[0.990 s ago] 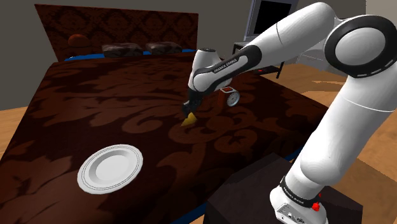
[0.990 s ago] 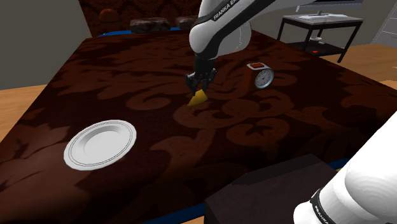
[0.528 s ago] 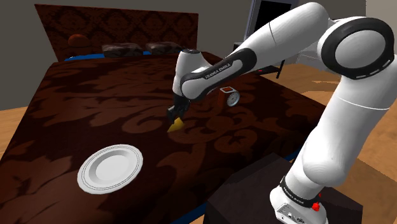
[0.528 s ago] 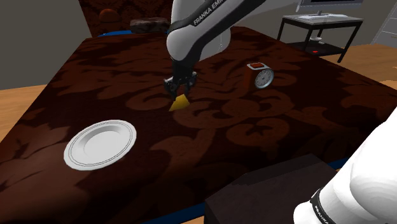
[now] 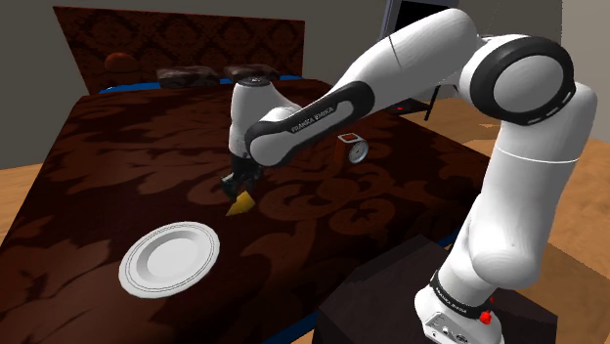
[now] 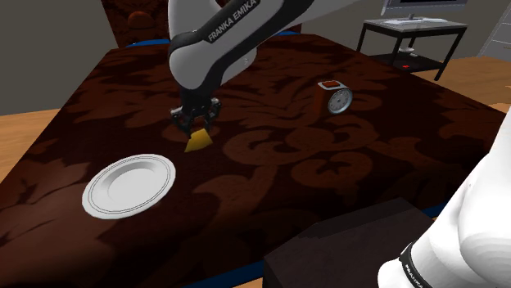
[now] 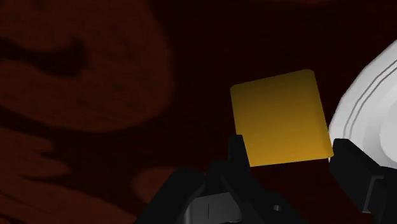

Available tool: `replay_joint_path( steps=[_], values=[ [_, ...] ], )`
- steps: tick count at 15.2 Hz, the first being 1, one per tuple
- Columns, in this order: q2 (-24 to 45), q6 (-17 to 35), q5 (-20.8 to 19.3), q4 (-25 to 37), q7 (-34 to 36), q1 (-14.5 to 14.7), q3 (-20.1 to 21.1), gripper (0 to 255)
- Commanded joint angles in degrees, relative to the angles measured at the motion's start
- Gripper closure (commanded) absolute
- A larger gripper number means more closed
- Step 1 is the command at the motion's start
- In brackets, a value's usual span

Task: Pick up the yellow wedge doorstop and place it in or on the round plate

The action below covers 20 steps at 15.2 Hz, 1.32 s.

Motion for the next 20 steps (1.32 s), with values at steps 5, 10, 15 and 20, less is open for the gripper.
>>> replay_joint_path(
  steps=[5,10,15,20],
  values=[
    [7.16,-3.97,-4.21,10.39,8.94,5.67,1.52,255],
    [14.25,-8.41,-7.21,21.23,14.79,10.83,1.97,255],
    [21.94,-13.63,-9.44,33.59,18.85,15.94,1.9,255],
    [23.21,-10.54,-10.03,31.71,19.43,16.02,1.53,255]
  ],
)
